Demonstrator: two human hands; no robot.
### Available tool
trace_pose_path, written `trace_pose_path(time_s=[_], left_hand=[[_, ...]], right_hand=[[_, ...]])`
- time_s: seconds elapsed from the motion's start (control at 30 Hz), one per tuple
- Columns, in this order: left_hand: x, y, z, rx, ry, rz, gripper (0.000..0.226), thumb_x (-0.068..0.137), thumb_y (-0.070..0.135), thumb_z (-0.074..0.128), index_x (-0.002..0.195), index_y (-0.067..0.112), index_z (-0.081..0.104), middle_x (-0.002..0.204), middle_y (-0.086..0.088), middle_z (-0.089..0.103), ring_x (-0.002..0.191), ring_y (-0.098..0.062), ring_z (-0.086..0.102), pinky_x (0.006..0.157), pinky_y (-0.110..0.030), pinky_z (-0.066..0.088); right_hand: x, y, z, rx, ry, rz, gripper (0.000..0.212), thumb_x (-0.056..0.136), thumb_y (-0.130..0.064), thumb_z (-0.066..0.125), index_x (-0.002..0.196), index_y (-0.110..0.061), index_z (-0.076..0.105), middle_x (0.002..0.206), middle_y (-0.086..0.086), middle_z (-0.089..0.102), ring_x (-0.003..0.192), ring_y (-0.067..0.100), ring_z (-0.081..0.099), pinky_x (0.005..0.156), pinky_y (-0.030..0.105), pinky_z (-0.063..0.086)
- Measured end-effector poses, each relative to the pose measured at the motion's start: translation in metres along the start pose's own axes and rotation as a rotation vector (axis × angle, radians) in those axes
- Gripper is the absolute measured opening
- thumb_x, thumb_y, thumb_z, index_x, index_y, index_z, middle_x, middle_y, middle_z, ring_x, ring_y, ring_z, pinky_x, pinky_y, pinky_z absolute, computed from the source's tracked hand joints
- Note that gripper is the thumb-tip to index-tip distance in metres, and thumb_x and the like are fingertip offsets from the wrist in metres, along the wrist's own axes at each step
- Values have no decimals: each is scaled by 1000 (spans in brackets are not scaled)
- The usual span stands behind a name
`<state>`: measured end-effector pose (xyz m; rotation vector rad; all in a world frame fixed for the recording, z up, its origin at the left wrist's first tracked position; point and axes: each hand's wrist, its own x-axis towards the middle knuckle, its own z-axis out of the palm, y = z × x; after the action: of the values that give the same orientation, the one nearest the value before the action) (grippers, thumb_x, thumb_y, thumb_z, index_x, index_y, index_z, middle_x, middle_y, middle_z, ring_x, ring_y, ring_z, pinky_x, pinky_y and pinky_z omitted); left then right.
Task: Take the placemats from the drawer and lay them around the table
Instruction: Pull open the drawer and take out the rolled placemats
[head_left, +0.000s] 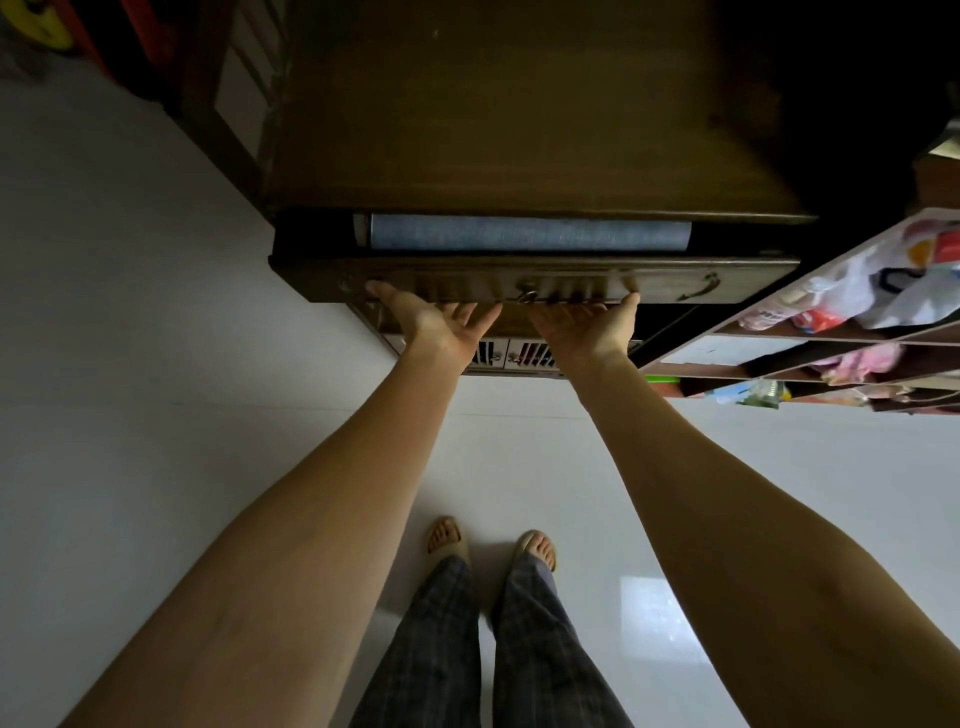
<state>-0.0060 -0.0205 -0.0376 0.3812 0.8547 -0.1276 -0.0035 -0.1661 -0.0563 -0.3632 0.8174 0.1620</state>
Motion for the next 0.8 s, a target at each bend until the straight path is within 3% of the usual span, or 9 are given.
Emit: trace_pose_path(time_s=[0.23, 0.4, 0.53, 0.67, 0.73, 0.8], left_hand=[[-31, -13, -28, 38, 28, 11, 91, 82, 83, 24, 152, 25, 23, 155, -14, 30, 142, -37, 31, 108, -61, 32], [-51, -18, -49, 81, 10, 55, 88, 83, 78, 37, 152, 26, 24, 153, -16, 32, 138, -39, 37, 102, -58, 41], [-68, -15, -44, 368, 11, 42, 66, 90, 46, 61, 146, 22, 34, 145, -18, 38, 127, -39, 46, 88, -47, 53], [-75, -3, -17, 430, 47, -26, 31, 92, 15, 62, 119, 11, 49, 128, -21, 47, 105, -35, 57, 92, -46, 54], [-76, 2, -5, 463, 81, -50, 14, 91, 6, 57, 100, 10, 48, 124, -22, 46, 108, -37, 54, 90, -46, 55], [-76, 5, 0, 509, 92, -70, 15, 90, 1, 55, 96, 10, 46, 123, -23, 45, 116, -41, 50, 90, -47, 55]], right_hand=[[-37, 16, -33, -12, 66, -37, 68, 96, -58, 31, 144, -10, 34, 140, 18, 46, 128, 39, 46, 108, 55, 36], [-73, 25, -52, -114, 147, -76, 66, 98, -53, 31, 143, -4, 31, 144, 21, 41, 131, 37, 44, 110, 48, 36], [-99, 19, -40, -339, 67, -121, 56, 95, -46, 49, 138, -12, 39, 144, 15, 42, 130, 35, 43, 109, 52, 37], [-93, 1, -5, -478, 155, 14, 18, 92, -22, 60, 103, -11, 51, 121, 19, 54, 116, 36, 54, 98, 47, 50], [-89, -3, 5, -501, 172, 71, 12, 91, -16, 59, 92, -12, 48, 109, 18, 54, 112, 36, 54, 93, 44, 53], [-87, -1, 8, -551, 192, 77, 10, 92, -15, 55, 90, -13, 46, 102, 17, 53, 107, 34, 55, 89, 41, 55]])
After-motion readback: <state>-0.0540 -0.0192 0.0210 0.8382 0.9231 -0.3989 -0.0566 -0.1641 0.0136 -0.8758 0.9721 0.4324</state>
